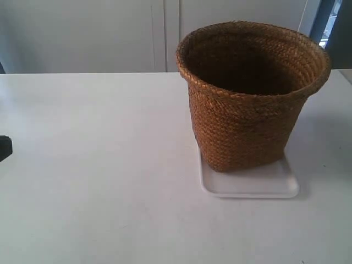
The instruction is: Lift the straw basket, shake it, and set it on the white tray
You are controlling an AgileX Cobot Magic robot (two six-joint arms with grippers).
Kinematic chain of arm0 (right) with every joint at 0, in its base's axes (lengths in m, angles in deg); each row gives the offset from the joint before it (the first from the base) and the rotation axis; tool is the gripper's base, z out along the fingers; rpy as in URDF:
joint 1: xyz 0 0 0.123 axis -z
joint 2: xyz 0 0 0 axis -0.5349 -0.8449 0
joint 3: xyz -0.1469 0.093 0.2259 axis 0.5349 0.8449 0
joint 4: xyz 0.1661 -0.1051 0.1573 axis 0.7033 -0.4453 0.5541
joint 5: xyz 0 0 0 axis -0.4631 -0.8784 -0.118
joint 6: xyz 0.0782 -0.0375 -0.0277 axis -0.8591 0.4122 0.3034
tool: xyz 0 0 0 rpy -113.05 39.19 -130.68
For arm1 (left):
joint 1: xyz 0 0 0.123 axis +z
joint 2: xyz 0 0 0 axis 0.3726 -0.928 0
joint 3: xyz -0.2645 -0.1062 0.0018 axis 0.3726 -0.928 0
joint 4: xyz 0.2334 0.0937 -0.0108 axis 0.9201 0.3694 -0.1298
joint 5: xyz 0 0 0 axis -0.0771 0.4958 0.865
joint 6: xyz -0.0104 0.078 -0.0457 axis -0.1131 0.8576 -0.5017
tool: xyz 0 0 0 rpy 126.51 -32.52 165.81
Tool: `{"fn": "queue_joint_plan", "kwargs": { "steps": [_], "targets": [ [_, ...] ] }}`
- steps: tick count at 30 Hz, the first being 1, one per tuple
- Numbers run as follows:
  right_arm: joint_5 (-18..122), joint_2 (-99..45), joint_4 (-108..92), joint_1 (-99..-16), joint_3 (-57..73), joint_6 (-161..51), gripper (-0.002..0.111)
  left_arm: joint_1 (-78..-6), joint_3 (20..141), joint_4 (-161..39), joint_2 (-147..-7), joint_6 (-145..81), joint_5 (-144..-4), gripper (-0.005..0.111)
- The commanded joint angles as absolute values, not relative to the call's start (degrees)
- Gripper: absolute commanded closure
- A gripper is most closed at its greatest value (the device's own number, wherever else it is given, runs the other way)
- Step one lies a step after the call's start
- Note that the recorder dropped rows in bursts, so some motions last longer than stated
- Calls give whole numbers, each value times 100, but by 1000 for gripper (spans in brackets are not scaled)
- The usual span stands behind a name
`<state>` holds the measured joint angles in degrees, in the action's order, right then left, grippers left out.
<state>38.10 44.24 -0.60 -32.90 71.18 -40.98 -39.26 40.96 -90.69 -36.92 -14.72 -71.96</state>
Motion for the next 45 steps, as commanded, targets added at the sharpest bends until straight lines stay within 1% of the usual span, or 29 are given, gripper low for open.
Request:
{"fn": "queue_joint_plan", "kwargs": {
  "steps": [1, 3, 22, 24, 25, 26, 29, 34, 39, 41, 45],
  "targets": [
    [3799, 4463, -65, -3295, 7328, -4081, 108, -3913, 4061, -9101, -3673, -1468, -7256, 107],
    [3502, 4463, -65, -3295, 7328, -4081, 108, -3913, 4061, -9101, -3673, -1468, -7256, 107],
    [3500, 4463, -65, -3295, 7328, -4081, 108, -3913, 4061, -9101, -3673, -1468, -7257, 107],
    [3500, 4463, -65, -3295, 7328, -4081, 108, -3860, 4061, -8943, -3477, -1309, -7090, 107],
    [3500, 4463, -65, -3295, 7328, -4081, 108, -3771, 4061, -8868, -3379, -1322, -6989, 107],
    [3500, 4463, -65, -3295, 7328, -4081, 108, -3532, 4035, -8906, -3199, -1382, -6769, 107],
    [3500, 4463, -65, -3295, 7328, -4081, 108, -3118, 3752, -9206, -2924, -1395, -6712, 107],
    [3500, 4463, -65, -3295, 7328, -4081, 108, -2110, 2673, -10058, -2045, -1395, -6955, 107],
    [3500, 4463, -65, -3295, 7328, -4081, 108, -1635, 2026, -10139, -1085, -1395, -6955, 107],
    [3500, 4463, -65, -3295, 7328, -4081, 108, -1493, 1988, -10158, -742, -1395, -6917, 107],
    [3514, 4463, -52, -3295, 7328, -4081, 108, -1405, 1988, -10232, -742, -1398, -6364, 107]
  ]
}}
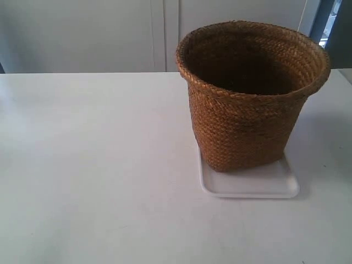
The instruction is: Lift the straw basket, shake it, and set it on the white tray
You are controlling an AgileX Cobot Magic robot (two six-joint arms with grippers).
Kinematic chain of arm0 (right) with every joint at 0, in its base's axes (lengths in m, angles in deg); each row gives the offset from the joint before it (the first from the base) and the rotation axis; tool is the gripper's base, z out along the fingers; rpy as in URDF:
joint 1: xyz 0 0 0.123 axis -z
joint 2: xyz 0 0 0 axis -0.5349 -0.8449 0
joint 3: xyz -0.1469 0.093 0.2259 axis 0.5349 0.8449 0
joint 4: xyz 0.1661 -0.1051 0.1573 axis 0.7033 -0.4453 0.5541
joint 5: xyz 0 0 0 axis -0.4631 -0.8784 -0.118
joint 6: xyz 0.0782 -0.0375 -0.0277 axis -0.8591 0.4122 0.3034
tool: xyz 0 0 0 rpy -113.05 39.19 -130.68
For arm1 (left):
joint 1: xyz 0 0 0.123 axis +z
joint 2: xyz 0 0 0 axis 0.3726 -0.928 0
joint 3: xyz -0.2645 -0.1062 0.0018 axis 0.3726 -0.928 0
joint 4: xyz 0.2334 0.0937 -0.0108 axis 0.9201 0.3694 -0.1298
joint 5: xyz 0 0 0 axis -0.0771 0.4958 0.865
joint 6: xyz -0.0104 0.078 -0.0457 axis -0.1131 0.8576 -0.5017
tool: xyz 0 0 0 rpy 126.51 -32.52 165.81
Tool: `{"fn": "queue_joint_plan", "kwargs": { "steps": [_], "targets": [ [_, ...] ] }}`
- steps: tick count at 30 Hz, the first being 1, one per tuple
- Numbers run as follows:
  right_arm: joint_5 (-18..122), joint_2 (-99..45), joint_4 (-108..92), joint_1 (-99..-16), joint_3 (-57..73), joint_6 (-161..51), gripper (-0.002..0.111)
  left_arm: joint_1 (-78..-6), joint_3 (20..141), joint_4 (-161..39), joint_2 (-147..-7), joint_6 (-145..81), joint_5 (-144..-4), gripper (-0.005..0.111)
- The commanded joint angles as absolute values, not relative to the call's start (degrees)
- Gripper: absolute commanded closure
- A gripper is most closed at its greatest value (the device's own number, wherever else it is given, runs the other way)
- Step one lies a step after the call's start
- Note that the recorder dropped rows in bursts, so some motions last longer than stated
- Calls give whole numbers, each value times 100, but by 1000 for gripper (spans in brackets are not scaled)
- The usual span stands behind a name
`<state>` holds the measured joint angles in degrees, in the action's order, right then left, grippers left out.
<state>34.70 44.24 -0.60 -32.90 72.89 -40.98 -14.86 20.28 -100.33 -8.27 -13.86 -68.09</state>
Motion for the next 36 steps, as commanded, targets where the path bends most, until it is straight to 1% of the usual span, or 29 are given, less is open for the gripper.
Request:
{"fn": "queue_joint_plan", "kwargs": {
  "steps": [1, 6, 36],
  "targets": [
    [3514, 4463, -52, -3295, 7328, -4081, 108, -1405, 1988, -10215, -742, -1354, -6262, 107],
    [3506, 4463, -41, -3295, 7328, -4081, 108, -1405, 1988, -10215, -742, -1343, -6048, 107],
    [3506, 4463, -41, -3295, 7328, -4081, 108, -1405, 1988, -10215, -742, -1343, -6050, 107]
  ]
}}
